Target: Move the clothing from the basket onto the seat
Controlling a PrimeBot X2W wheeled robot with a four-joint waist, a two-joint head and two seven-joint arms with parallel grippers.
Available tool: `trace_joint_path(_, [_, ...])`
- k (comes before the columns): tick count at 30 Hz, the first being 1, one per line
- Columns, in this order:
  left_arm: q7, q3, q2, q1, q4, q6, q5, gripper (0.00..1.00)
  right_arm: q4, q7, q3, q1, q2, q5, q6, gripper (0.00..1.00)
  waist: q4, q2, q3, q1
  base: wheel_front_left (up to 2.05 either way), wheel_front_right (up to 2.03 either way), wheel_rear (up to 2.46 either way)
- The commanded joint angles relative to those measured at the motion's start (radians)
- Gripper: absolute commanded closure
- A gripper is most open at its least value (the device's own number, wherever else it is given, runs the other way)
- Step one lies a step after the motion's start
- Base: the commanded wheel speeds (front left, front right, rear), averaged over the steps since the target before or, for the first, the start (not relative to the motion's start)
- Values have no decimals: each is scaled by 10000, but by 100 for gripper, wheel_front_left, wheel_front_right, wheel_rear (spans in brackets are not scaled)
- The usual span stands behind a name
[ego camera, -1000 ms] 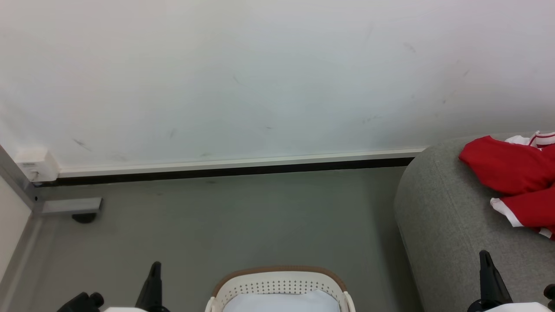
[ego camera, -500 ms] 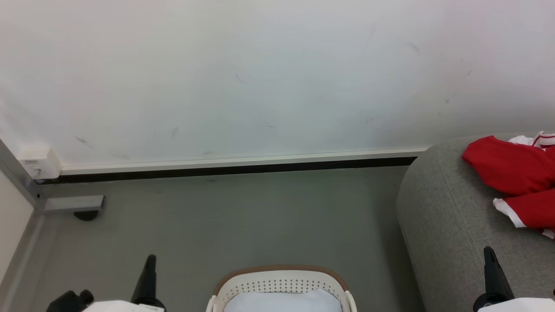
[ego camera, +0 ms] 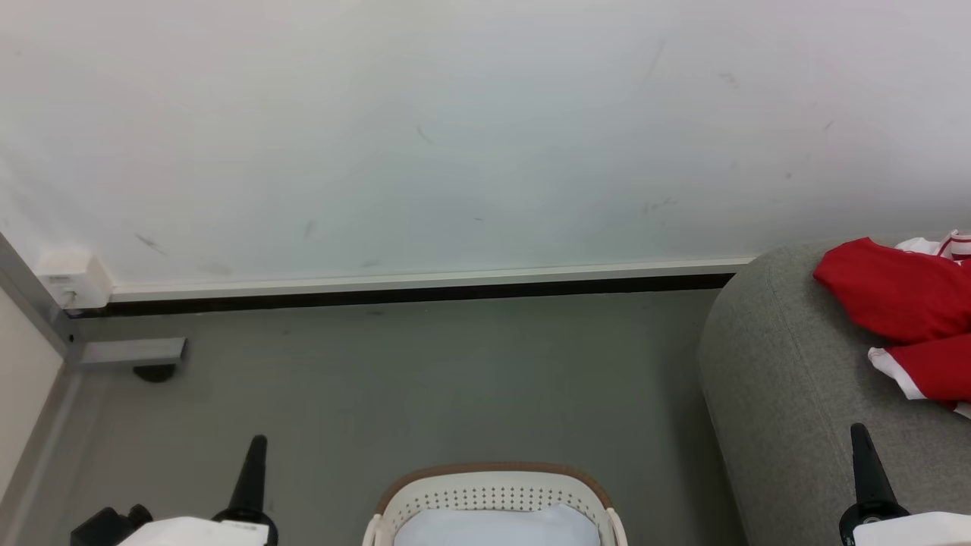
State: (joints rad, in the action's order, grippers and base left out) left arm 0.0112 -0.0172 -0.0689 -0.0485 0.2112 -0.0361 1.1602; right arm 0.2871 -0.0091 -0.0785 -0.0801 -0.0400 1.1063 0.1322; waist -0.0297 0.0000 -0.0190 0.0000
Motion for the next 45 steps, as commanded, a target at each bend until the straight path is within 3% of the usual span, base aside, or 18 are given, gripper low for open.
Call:
trace_joint_path(1, [-79, -89, 2, -204, -136, -75, 352, 100, -131, 79, -69, -238, -122, 303, -15, 100, 9, 0, 5, 0, 0, 0, 0])
trace_joint_path(45, [-1084, -892, 152, -566, -258, -332, 3918, 100, -274, 1019, -251, -471, -205, 4433, -24, 100, 239, 0, 138, 0, 0, 0, 0])
